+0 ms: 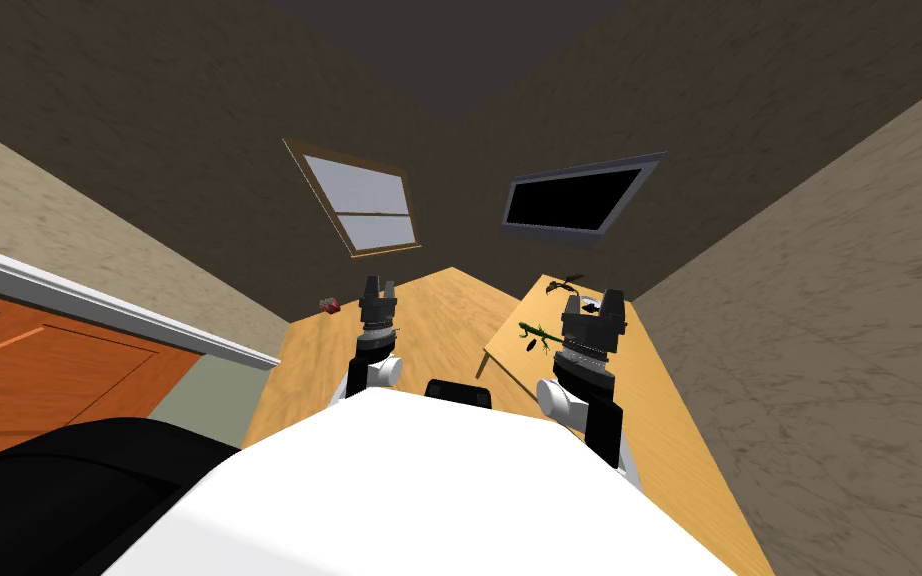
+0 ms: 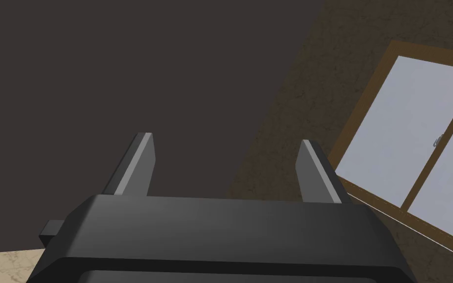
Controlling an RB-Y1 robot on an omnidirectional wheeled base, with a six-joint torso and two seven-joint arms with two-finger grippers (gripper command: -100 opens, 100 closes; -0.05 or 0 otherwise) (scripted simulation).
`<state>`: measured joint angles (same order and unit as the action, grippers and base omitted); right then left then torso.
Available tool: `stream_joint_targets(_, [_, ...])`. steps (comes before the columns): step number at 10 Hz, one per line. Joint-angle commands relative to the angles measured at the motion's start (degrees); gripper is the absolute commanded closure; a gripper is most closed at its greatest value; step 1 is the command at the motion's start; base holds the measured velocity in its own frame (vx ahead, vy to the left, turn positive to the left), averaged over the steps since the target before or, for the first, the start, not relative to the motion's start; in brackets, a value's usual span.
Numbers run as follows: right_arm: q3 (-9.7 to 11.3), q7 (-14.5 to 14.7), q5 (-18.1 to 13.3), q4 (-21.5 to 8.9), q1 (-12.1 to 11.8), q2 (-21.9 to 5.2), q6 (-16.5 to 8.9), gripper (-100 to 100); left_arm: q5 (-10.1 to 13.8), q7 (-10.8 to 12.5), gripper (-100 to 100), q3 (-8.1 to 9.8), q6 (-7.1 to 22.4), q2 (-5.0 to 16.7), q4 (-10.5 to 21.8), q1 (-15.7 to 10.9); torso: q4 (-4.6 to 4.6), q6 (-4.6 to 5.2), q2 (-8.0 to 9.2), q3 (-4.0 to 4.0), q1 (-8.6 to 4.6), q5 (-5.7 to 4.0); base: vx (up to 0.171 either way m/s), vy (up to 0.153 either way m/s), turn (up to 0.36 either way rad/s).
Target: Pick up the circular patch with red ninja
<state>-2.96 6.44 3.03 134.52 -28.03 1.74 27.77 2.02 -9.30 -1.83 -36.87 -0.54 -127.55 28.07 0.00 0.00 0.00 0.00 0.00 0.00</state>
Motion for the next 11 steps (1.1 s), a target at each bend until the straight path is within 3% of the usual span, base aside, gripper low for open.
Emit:
stream_joint_targets(1, [-0.51, -0.33, 0.73, -0.66, -0.24, -2.81, -0.91, -100, 0.0, 0.0, 0, 0.0, 0.0, 0.0, 0.0, 0.0, 0.0, 0.0, 0.0, 0.0, 0.0, 0.0, 0.019, 0.022, -0.035])
stream_joint_targets(6, [-4.6, -2.8, 6.65, -5.76, -2.29, -10.42, -7.45, -100, 0.0, 0.0, 0, -0.01, 0.0, -0.01, 0.0, 0.01, -0.07, 0.0, -0.29, -0.17, 0.37, 0.08, 0.071, 0.09, -0.075])
stream_joint_targets(7, [-4.6, -2.8, 6.65, -5.76, -2.29, -10.42, -7.89, -100, 0.0, 0.0, 0, -0.01, 0.0, -0.01, 0.0, 0.01, -0.08, 0.01, -0.37, -0.21, 0.47, 0.1, 0.079, 0.11, -0.031])
stream_joint_targets(11, [-8.56, -5.08, 12.42, -10.49, -4.34, -13.44, -14.33, -100, 0.0, 0.0, 0, -0.01, 0.0, -0.01, -0.01, 0.01, -0.09, -0.01, -0.4, -0.24, 0.41, 0.1, 0.1, 0.112, -0.071])
